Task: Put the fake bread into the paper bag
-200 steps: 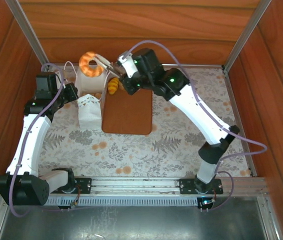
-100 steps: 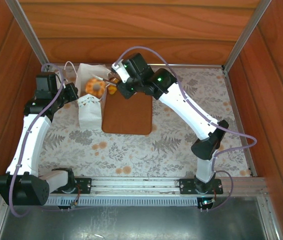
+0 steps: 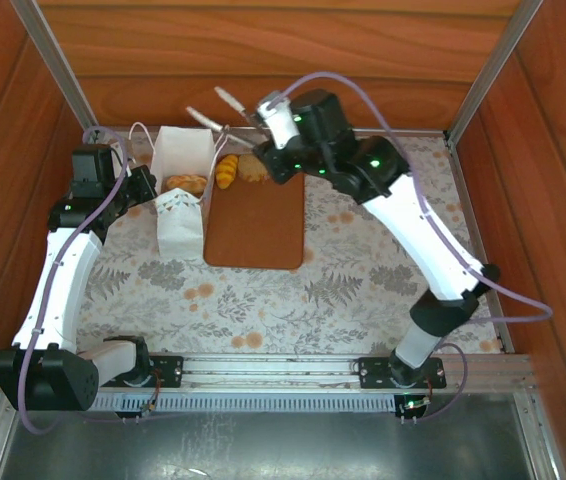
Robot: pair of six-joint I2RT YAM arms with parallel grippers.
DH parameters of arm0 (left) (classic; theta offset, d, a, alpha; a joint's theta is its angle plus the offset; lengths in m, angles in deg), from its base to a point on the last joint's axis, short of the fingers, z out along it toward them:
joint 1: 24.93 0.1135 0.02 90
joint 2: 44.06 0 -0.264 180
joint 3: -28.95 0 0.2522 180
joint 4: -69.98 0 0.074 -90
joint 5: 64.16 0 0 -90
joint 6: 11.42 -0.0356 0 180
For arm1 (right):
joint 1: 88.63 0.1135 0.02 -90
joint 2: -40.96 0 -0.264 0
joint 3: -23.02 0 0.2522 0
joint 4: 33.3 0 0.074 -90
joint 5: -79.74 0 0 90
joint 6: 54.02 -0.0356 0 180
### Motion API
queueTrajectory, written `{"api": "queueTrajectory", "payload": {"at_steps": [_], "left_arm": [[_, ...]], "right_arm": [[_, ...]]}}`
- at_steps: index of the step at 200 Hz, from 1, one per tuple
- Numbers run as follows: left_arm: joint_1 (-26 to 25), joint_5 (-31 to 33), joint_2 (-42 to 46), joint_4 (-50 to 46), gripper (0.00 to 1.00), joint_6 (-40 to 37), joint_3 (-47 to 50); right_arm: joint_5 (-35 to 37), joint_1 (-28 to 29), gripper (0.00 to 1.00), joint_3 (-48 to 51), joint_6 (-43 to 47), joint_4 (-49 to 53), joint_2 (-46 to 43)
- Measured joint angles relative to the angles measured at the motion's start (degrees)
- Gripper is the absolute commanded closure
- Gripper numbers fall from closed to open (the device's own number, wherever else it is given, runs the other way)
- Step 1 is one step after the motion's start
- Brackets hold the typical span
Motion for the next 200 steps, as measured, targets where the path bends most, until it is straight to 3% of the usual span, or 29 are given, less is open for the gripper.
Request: {"api": "queueTrajectory", "payload": {"at_steps": [31, 71, 115, 200], "left_arm": [[0.00, -0.04, 0.00, 0.00, 1.00, -0.02, 0.00], [0.00, -0.24, 0.00, 0.00, 1.00, -0.02, 0.00], [0.00, -0.31, 0.00, 0.02, 1.00, -0.04, 0.00], [0.00, -0.33, 0.00, 0.04, 1.00, -0.04, 0.00]], "right_arm": [[-3.93, -9.66, 0.58, 7.37, -3.87, -2.56, -5.66], [-8.07, -18.03, 0.59, 17.59, -8.02, -4.66, -2.84], [-12.31, -21.90, 0.60, 23.98, -11.45, -6.25, 7.26], [-16.61, -23.54, 0.62, 18.43, -13.70, -8.35, 20.26]]}}
